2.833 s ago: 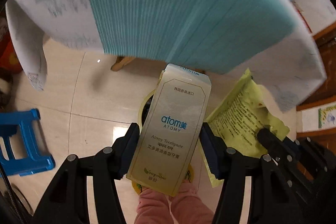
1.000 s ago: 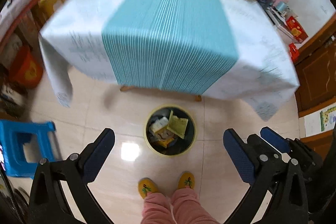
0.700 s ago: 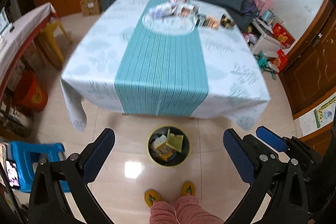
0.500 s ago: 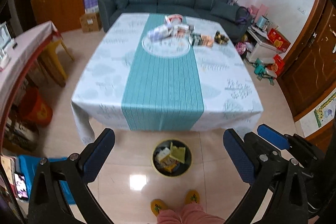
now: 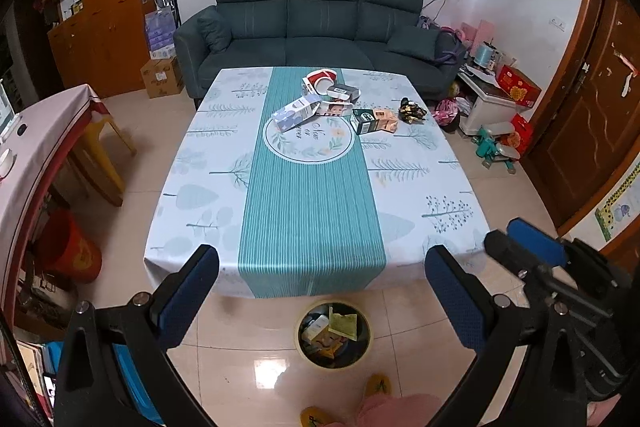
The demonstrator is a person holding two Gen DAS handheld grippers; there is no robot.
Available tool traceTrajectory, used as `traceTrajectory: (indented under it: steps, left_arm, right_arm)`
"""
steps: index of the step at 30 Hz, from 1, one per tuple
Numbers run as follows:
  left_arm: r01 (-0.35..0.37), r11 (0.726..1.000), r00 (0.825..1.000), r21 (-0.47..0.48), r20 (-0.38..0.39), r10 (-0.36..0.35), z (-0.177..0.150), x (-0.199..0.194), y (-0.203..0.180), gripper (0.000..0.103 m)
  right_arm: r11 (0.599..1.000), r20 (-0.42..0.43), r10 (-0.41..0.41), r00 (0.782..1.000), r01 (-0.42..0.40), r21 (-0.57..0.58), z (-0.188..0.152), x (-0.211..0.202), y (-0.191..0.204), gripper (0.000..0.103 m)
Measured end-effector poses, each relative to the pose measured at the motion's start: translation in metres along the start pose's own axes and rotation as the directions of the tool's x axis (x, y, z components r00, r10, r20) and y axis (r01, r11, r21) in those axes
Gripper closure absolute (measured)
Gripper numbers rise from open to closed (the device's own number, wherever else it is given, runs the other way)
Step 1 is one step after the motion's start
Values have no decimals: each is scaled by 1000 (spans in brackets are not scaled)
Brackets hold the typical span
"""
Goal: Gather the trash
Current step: 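Raise both tools back toward the table, then grasp the black-yellow wrapper with the right tool while the left tool reaches the milk carton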
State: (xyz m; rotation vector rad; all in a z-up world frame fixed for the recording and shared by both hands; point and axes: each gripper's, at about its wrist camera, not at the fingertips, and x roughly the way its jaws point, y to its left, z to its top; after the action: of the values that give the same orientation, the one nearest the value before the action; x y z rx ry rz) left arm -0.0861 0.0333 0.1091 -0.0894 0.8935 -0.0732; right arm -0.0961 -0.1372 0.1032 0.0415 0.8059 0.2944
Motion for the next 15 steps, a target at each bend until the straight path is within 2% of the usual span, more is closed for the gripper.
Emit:
traceTrajectory:
  steps: [6, 10, 15]
  left_arm:
    - [-6, 1000, 999, -23, -34, 5, 31, 42, 1, 1]
    - [-9, 998, 998, -59, -58, 5, 62, 81, -1, 1]
    - [-26, 996, 996, -86, -88, 18, 113, 144, -22, 1]
  right_arm:
    - [1000, 1, -12, 1000, 12, 23, 33, 27, -26, 68]
    - [1000, -15, -6, 1000, 6, 30, 60, 58, -56, 68]
    - [1000, -53, 24, 998, -24, 14, 103, 116, -109, 68]
